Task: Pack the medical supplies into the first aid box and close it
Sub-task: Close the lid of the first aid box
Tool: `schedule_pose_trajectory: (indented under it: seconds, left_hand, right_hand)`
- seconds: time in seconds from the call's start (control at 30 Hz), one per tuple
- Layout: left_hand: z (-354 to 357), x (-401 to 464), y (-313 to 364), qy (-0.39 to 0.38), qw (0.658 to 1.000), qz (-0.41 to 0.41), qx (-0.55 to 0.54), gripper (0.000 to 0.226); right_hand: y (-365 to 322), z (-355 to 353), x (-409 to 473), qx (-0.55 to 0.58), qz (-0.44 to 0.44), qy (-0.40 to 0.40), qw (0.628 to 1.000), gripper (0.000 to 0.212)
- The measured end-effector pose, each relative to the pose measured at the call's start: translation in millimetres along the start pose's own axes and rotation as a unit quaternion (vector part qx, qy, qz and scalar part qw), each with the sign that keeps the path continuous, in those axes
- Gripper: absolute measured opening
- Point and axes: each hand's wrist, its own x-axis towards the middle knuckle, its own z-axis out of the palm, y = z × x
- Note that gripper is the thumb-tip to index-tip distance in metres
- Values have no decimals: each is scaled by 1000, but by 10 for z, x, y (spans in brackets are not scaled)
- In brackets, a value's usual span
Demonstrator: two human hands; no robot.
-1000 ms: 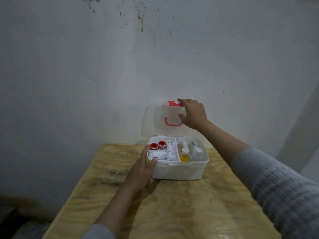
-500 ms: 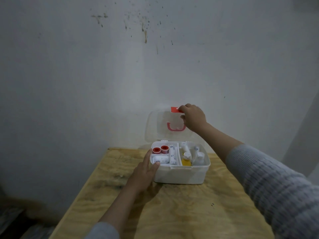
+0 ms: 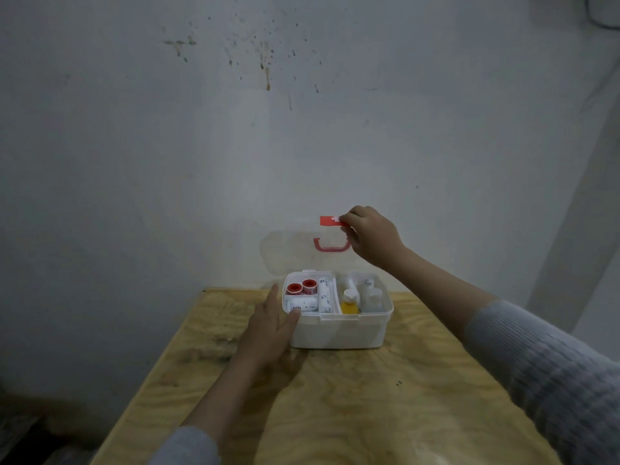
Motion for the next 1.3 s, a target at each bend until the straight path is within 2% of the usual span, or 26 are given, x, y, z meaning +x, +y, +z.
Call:
schedule_pose_trajectory:
  seconds: [0.17, 0.3, 0.4, 0.53, 0.6, 0.77, 0.87, 0.93, 1.3]
  left_hand:
    - [-38, -88, 158, 109, 992, 63, 18, 94]
    - [-50, -99, 293, 160, 976, 143, 29, 89]
    - [-30, -52, 326, 131, 973, 186, 31, 71]
    - [44, 17, 303, 82, 976, 192, 54, 50]
    - [77, 25, 286, 78, 976, 192, 64, 43]
    - [102, 15, 289, 89, 978, 186, 38, 41]
    - [118, 11, 295, 94, 979, 182, 18, 41]
    - [134, 7, 289, 98, 978, 184, 13, 41]
    - [221, 135, 215, 124, 975, 184, 20, 41]
  right_hand:
    - [-201, -168, -480, 12, -35, 33, 999, 18]
    - [-378, -181, -917, 21, -50, 26, 998, 19]
    - [-458, -119, -1156, 30, -38, 13, 999, 19]
    - [-525, -49, -1341, 61, -14, -18, 998, 19]
    - [-554, -50, -1357, 82, 5, -35, 996, 25]
    - [-552, -27, -1212, 102, 83, -45, 990, 42]
    - [-507, 43, -1155, 101, 105, -140, 979, 58]
    - [-493, 109, -1176, 79, 101, -168, 977, 60]
    - [-428, 369, -1261, 48, 77, -75, 993, 55]
